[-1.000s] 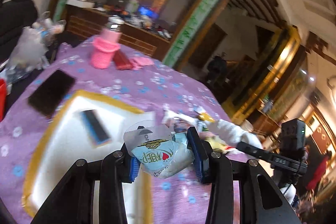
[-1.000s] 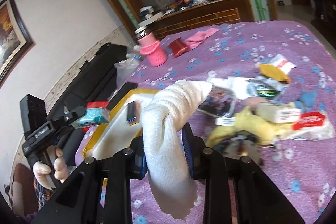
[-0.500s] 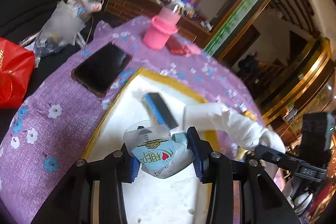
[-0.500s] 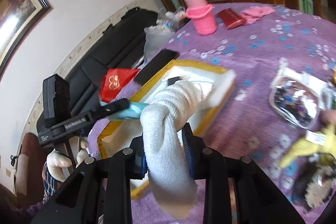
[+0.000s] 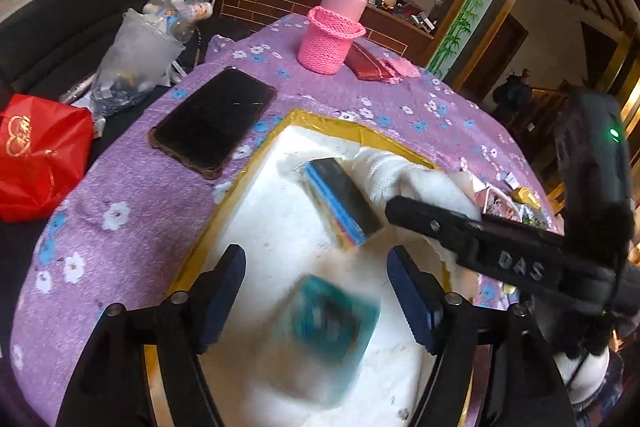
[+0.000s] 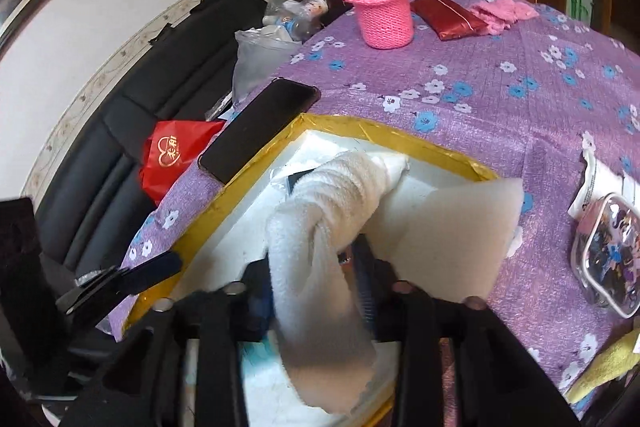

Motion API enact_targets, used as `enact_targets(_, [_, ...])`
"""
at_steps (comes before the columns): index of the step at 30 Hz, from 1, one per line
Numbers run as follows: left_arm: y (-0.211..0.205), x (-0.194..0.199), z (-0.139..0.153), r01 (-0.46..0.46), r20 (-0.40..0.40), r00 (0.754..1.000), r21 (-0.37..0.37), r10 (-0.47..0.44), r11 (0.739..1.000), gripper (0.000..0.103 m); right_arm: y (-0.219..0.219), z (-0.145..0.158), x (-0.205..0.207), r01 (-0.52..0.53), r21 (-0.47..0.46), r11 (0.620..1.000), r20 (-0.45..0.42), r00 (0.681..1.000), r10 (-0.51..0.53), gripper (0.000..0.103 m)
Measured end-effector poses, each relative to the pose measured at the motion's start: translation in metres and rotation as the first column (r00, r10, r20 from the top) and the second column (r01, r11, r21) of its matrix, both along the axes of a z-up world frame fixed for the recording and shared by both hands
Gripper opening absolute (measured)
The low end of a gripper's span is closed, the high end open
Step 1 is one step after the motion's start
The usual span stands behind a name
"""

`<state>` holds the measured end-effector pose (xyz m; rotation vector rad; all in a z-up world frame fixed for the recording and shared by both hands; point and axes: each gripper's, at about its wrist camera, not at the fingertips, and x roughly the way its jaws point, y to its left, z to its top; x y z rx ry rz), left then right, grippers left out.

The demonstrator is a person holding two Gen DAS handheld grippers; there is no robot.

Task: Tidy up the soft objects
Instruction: 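Carry the towel and blue packet into the foam box and open both tools, then bring both tools back over the remaining items on the table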

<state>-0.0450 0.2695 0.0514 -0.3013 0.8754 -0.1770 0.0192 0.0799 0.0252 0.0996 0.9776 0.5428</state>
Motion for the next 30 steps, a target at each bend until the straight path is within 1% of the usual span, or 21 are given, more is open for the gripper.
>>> enact_targets(1, [0.001,-0.001,0.002,-0.003,0.001,1.000,0.004,0.003,1.000,0.077,-0.001,0.001,0.000,0.003,0.007,1.000,0.000,1.000,-0.003,0.059])
enact_targets(3, [0.005,-0.009,0.007,-0.012,0.017,1.000,0.014,0.011,1.000,0.077,-0.005,0.006,-0.003,0.017,0.019,1.000,0.026,1.000,-0.017,0.064])
enact_targets(5, [0.008,-0.015,0.014,-0.033,0.045,0.998,0.026,0.032,0.999,0.077,-0.014,0.016,-0.008,0.032,0.017,0.999,0.060,0.998,-0.033,0.064])
enact_targets(7, [0.011,-0.024,0.022,-0.054,0.075,0.996,0.028,0.052,0.998,0.077,-0.028,0.025,-0.016,0.050,0.035,0.998,0.084,0.995,-0.053,0.065])
enact_targets(11, [0.014,-0.046,0.034,-0.079,0.134,0.988,-0.014,0.080,0.997,0.078,-0.064,0.040,-0.036,0.084,0.085,0.993,0.122,0.988,-0.094,0.065])
enact_targets(13, [0.011,-0.056,0.040,-0.069,0.156,0.985,-0.054,0.077,0.996,0.078,-0.087,0.047,-0.051,0.112,0.103,0.988,0.153,0.980,-0.127,0.066])
enact_targets(14, [0.009,-0.059,0.042,-0.065,0.163,0.984,-0.066,0.075,0.996,0.078,-0.099,0.050,-0.059,0.127,0.110,0.986,0.171,0.975,-0.145,0.068])
enact_targets(16, [0.001,-0.067,0.047,-0.042,0.181,0.982,-0.097,0.059,0.994,0.079,-0.120,0.053,-0.074,0.163,0.105,0.981,0.201,0.963,-0.181,0.069])
enact_targets(18, [-0.009,-0.074,0.052,-0.014,0.204,0.978,-0.110,0.036,0.994,0.081,-0.143,0.056,-0.091,0.204,0.099,0.974,0.233,0.947,-0.222,0.070])
enact_targets(20, [-0.022,-0.079,0.055,0.015,0.227,0.974,-0.113,0.011,0.993,0.081,-0.169,0.058,-0.110,0.252,0.094,0.963,0.267,0.926,-0.268,0.070])
enact_targets(22, [-0.040,-0.080,0.055,0.039,0.233,0.972,-0.109,-0.012,0.993,0.081,-0.195,0.062,-0.128,0.303,0.085,0.949,0.310,0.897,-0.315,0.074])
enact_targets(23, [-0.050,-0.078,0.053,0.051,0.224,0.974,-0.106,-0.026,0.993,0.081,-0.208,0.064,-0.137,0.330,0.081,0.940,0.335,0.880,-0.338,0.076])
enact_targets(26, [-0.080,-0.073,0.049,0.106,0.185,0.979,-0.094,-0.088,0.990,0.081,-0.246,0.072,-0.159,0.416,0.077,0.906,0.402,0.819,-0.411,0.090])
enact_targets(28, [-0.104,-0.077,0.050,0.155,0.184,0.973,-0.077,-0.138,0.985,0.081,-0.276,0.078,-0.170,0.480,0.076,0.874,0.439,0.771,-0.461,0.094])
enact_targets(30, [-0.123,-0.083,0.051,0.191,0.191,0.966,-0.060,-0.176,0.980,0.081,-0.296,0.081,-0.174,0.521,0.066,0.851,0.463,0.740,-0.488,0.096])
